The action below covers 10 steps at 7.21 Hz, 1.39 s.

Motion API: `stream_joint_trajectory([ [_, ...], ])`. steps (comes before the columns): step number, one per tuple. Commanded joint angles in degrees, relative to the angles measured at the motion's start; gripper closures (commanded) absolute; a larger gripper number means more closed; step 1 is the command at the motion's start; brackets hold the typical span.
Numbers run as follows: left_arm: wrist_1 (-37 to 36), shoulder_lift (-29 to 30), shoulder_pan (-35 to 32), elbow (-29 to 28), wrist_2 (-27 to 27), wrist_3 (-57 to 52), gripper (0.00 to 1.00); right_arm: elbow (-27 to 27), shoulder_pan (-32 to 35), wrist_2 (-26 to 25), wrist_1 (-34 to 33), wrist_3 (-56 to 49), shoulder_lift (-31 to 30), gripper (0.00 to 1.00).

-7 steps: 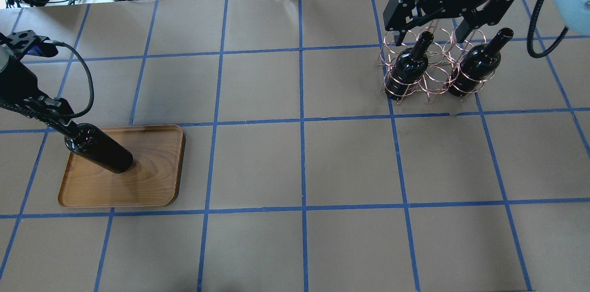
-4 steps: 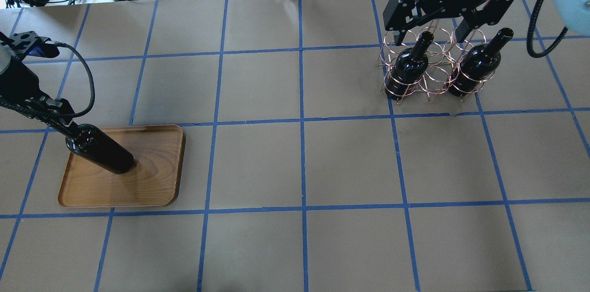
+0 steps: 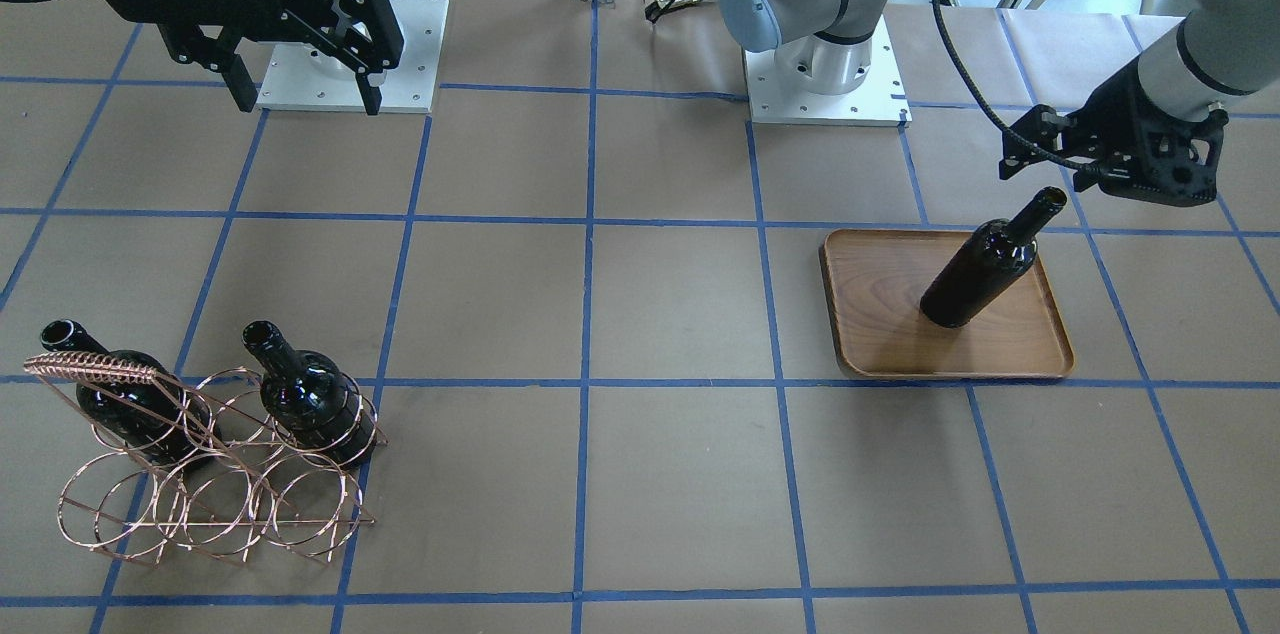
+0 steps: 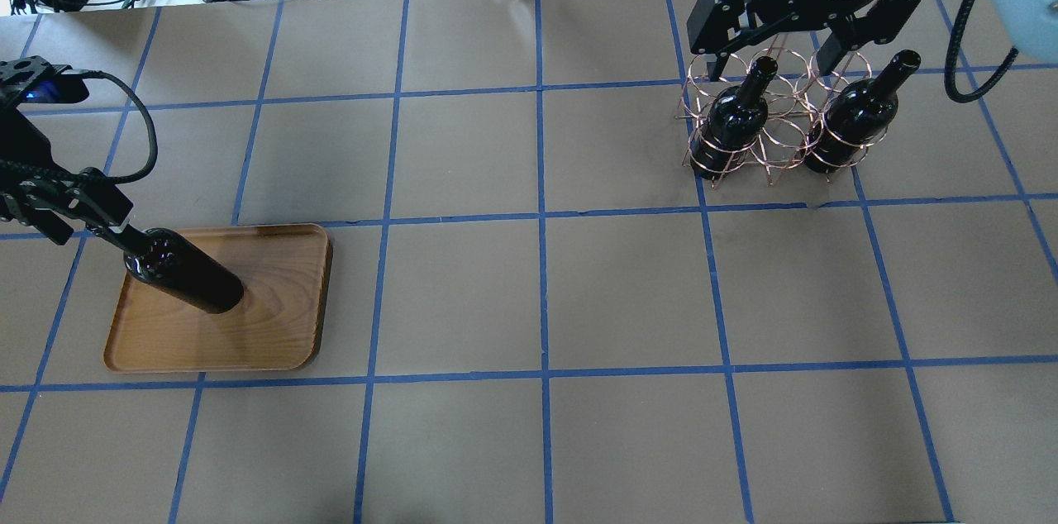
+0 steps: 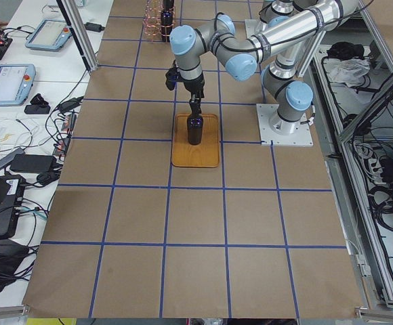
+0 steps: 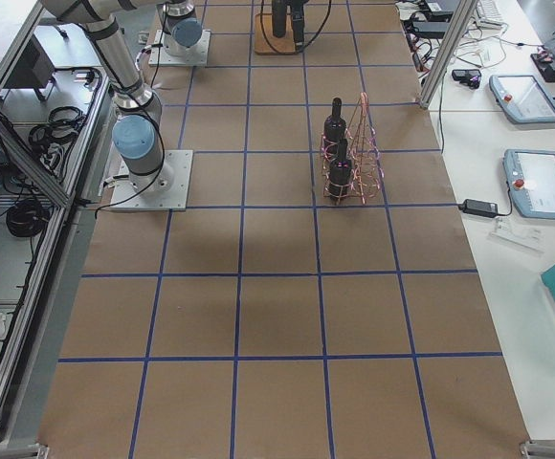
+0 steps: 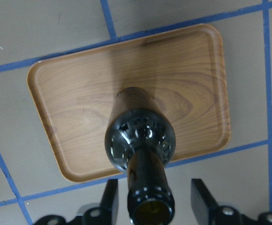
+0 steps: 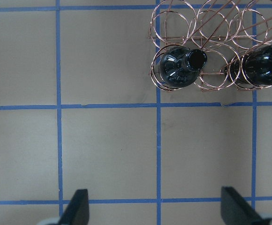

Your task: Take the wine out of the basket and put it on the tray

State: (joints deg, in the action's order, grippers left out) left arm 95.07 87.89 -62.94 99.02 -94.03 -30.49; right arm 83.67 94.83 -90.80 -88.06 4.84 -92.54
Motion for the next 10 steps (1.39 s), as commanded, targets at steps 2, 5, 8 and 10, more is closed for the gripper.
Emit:
stream_joint_trajectory([
  [2,5.9,-3.5,-8.1,-6.3,0.2,16.6,0.00,0.0,0.0,0.4,0.0,0.0,0.0,0.00],
  [5,-0.6,-2.6,-22.4,-6.4,0.0,33.2,0.00,0.0,0.0,0.4,0.0,0.0,0.1,0.00],
  [8,-4.5,-2.5,-30.8,-6.2,0.2,31.6,0.00,0.0,0.0,0.4,0.0,0.0,0.1,0.00],
  [10,-4.1,-2.9,-30.4,-6.6,0.1,25.1,0.00,0.0,0.0,0.0,0.2,-0.1,0.1,0.00],
])
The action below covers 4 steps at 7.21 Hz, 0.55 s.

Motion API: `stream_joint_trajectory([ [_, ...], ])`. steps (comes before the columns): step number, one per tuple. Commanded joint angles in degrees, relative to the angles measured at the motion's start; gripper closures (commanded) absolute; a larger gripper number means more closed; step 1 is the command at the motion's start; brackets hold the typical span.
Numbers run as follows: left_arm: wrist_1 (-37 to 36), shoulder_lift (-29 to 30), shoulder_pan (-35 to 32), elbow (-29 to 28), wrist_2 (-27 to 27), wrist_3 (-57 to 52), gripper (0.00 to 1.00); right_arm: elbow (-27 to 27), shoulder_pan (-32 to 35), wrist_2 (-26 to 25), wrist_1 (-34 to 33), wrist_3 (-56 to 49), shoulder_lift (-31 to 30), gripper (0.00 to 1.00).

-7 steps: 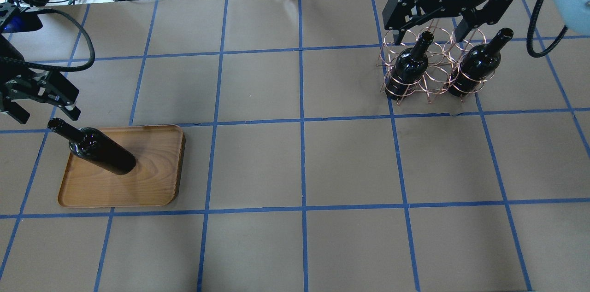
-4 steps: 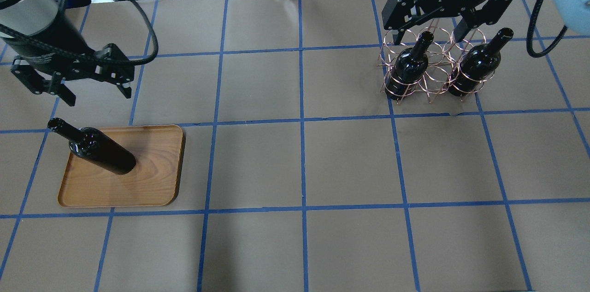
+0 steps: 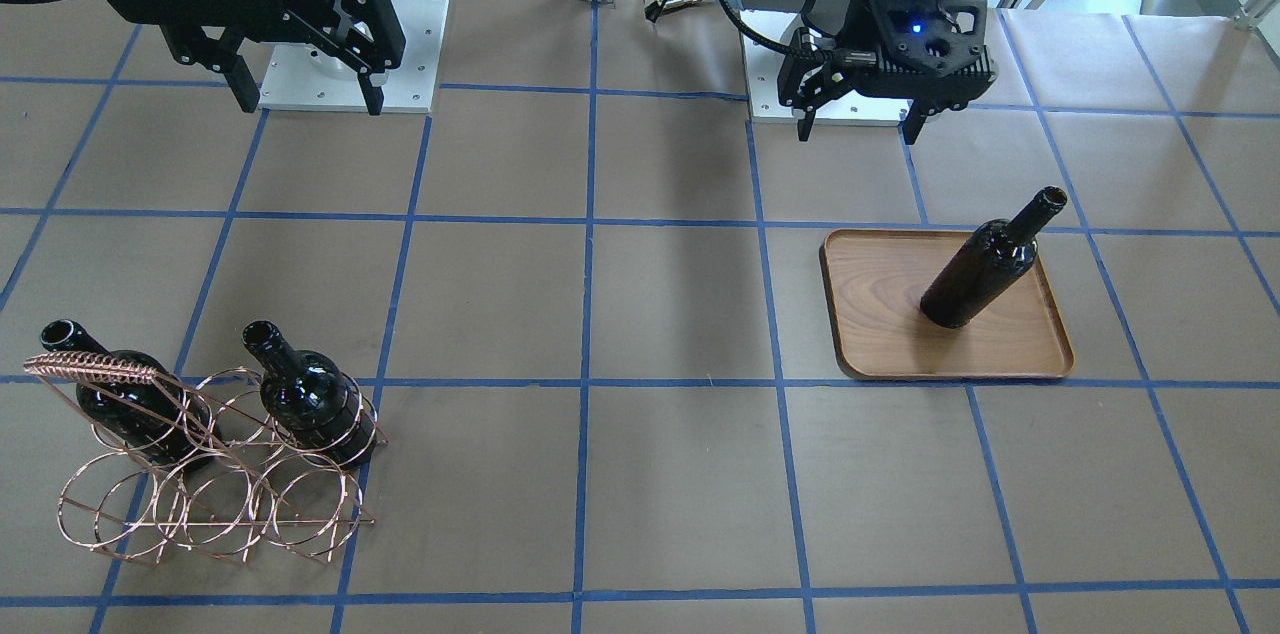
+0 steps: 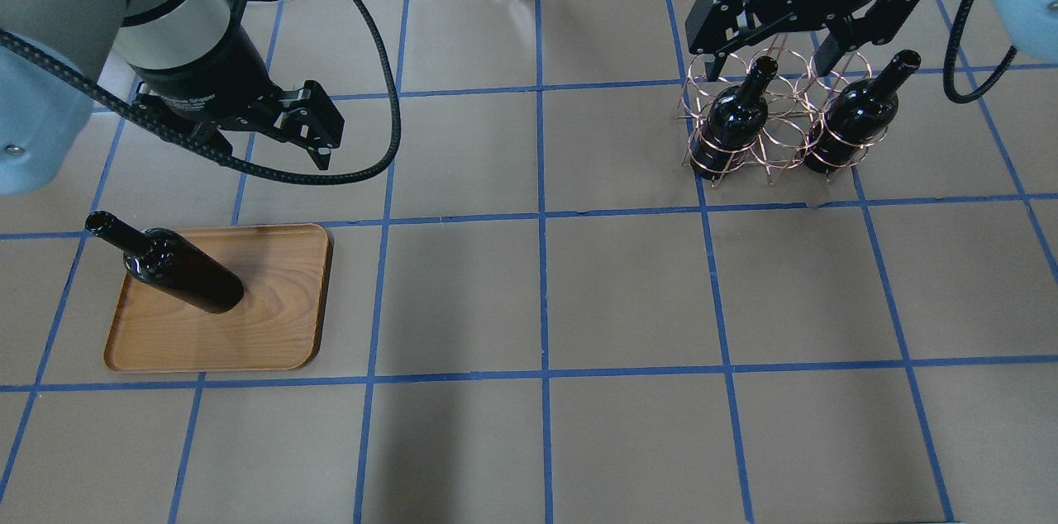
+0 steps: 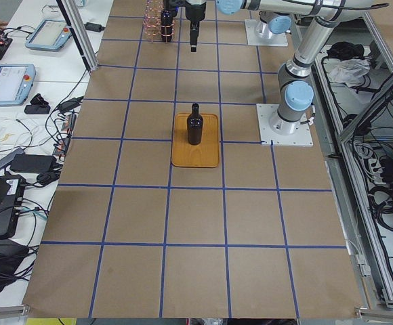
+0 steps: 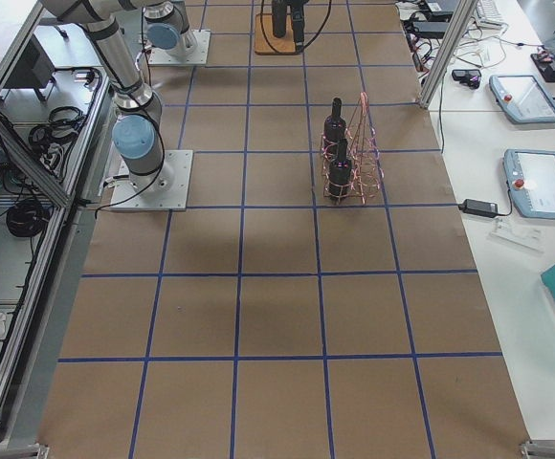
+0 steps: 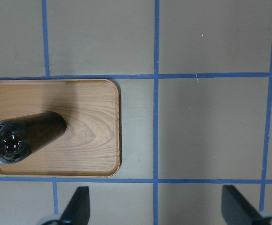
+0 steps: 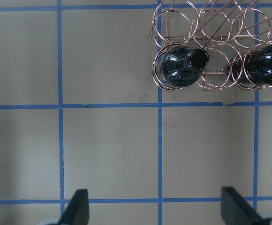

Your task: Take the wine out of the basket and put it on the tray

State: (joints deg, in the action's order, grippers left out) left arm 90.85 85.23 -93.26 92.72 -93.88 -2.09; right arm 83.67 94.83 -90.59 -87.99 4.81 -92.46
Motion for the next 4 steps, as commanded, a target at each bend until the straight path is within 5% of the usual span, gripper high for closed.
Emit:
stream_joint_trajectory([
  [1,1.2,-0.9,0.0,-0.3,-0.2,-3.3,0.00,0.0,0.0,0.0,0.0,-0.1,0.0,0.00],
  [4,4.6,-1.0,0.7,-2.8,3.6,-3.3,0.00,0.1,0.0,0.3,-0.1,0.0,-0.1,0.00],
])
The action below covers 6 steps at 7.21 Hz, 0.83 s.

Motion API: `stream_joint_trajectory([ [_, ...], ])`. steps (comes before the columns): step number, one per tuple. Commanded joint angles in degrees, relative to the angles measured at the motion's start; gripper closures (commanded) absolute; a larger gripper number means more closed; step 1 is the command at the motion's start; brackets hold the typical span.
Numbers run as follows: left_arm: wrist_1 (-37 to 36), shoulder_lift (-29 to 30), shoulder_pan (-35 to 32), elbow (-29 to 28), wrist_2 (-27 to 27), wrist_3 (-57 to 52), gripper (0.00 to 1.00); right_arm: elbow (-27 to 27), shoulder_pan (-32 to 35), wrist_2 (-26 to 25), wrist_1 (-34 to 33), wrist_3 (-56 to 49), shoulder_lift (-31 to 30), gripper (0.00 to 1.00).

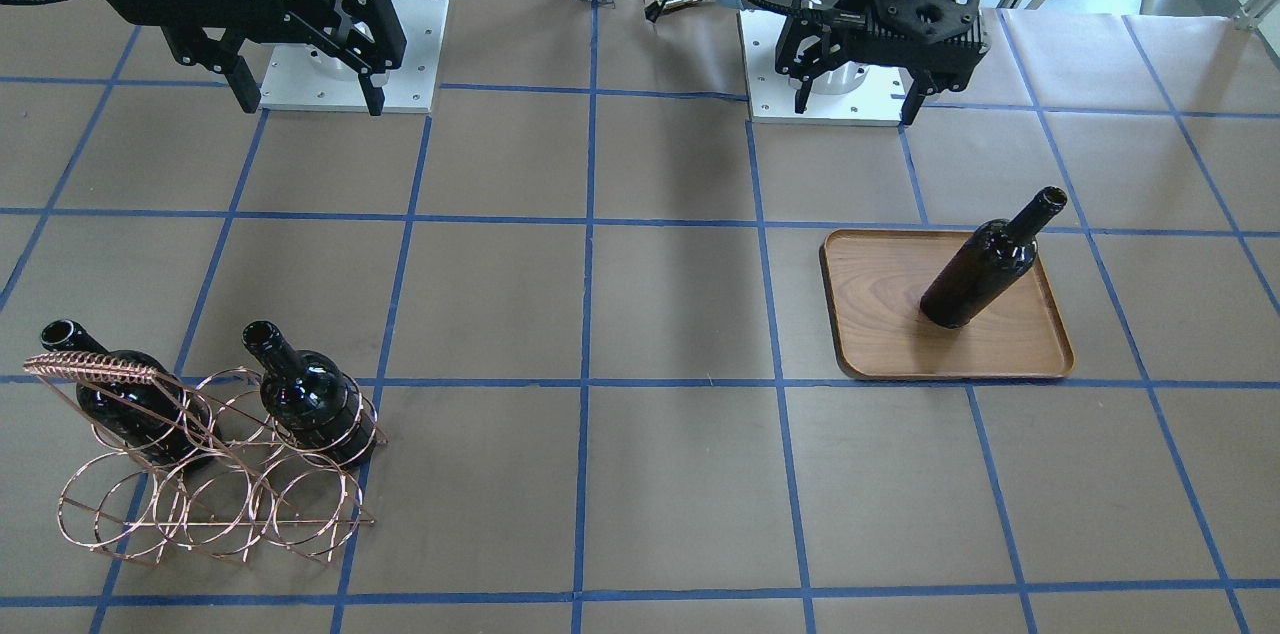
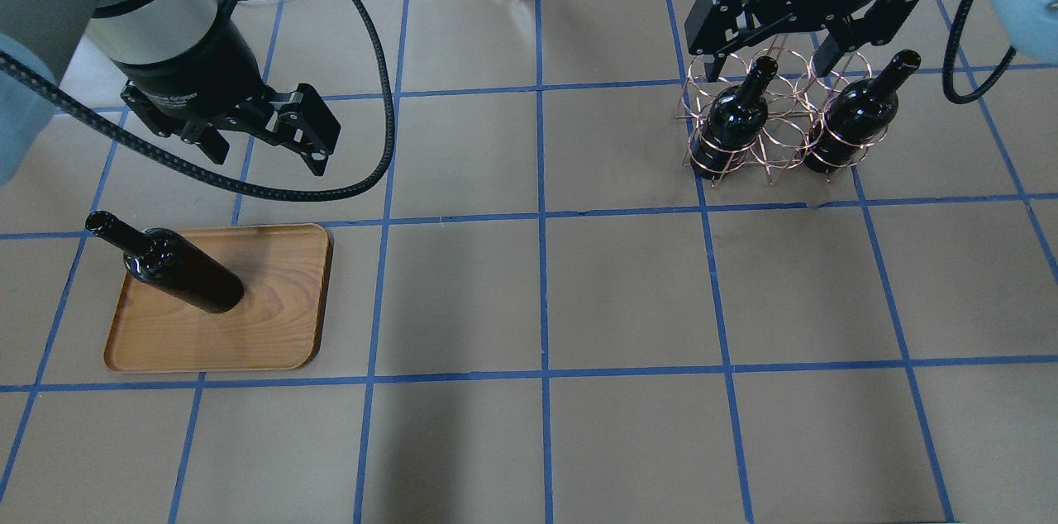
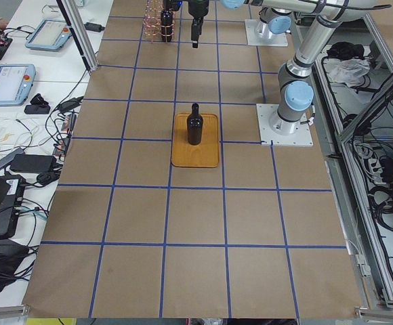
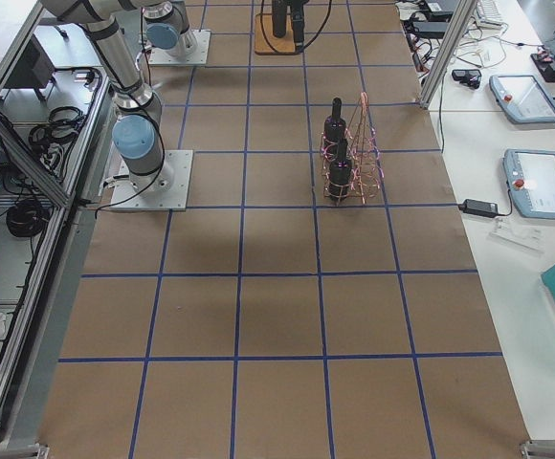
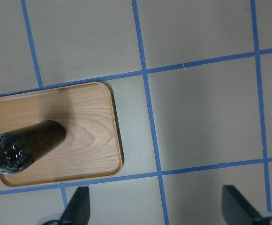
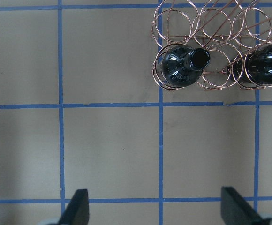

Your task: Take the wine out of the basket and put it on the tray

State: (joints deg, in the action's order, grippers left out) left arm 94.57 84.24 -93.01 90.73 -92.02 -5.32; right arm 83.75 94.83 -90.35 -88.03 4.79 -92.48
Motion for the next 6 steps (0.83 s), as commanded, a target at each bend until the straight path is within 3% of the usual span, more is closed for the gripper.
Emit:
stream_joint_trajectory([
  [1,1.1,-0.1,1.1,-0.8,2.4,0.0,0.00,0.0,0.0,0.0,0.1,0.0,0.0,0.00],
  [6,1.1,-0.1,1.2,0.2,2.5,0.5,0.00,0.0,0.0,0.2,0.1,0.0,-0.1,0.00],
])
